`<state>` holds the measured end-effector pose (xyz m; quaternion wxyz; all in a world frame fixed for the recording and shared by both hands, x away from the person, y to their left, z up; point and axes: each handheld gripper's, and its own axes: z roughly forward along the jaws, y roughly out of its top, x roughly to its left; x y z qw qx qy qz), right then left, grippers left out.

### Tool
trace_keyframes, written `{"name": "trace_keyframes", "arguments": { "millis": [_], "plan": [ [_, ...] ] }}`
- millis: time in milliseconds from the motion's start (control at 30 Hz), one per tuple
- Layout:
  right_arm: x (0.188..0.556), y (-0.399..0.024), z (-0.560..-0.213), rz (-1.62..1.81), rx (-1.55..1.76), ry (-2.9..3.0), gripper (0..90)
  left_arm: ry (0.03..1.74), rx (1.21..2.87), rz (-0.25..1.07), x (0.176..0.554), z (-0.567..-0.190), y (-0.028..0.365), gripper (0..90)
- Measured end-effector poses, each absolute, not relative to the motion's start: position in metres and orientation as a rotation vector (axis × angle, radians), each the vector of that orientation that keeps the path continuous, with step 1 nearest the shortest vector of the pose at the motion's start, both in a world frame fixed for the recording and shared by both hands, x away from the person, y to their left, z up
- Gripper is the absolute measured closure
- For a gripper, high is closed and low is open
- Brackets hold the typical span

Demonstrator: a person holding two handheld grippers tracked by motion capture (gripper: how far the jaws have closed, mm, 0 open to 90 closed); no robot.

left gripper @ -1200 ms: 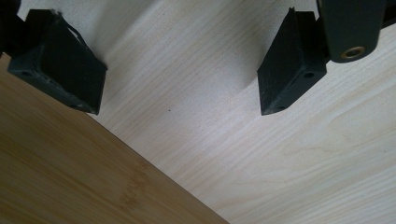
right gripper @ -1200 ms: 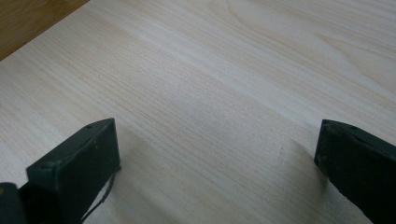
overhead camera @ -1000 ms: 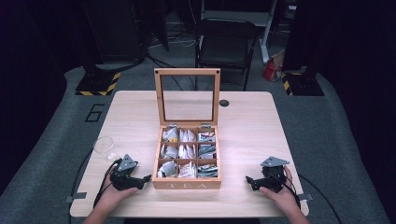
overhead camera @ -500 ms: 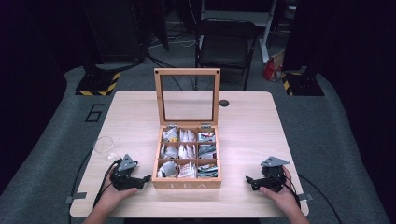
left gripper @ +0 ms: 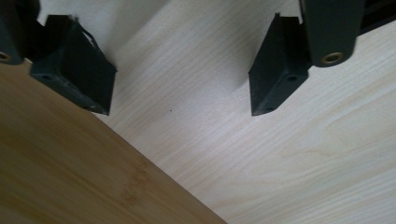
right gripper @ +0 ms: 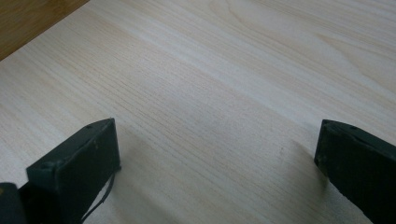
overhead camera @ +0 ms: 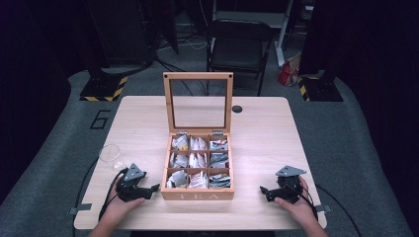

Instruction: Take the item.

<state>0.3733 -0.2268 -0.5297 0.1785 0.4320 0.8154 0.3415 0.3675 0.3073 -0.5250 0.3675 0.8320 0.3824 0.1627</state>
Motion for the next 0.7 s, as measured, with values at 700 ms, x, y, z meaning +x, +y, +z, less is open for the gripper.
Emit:
{"name": "trace_keyframes", "arguments": {
  "millis": [700],
  "plan": [
    [0.373, -0.227, -0.53, 0.966, 1.223, 2.306, 0.0, 1.033, 1.99, 0.391, 0.352, -0.493, 0.314, 33.2]
  ]
}}
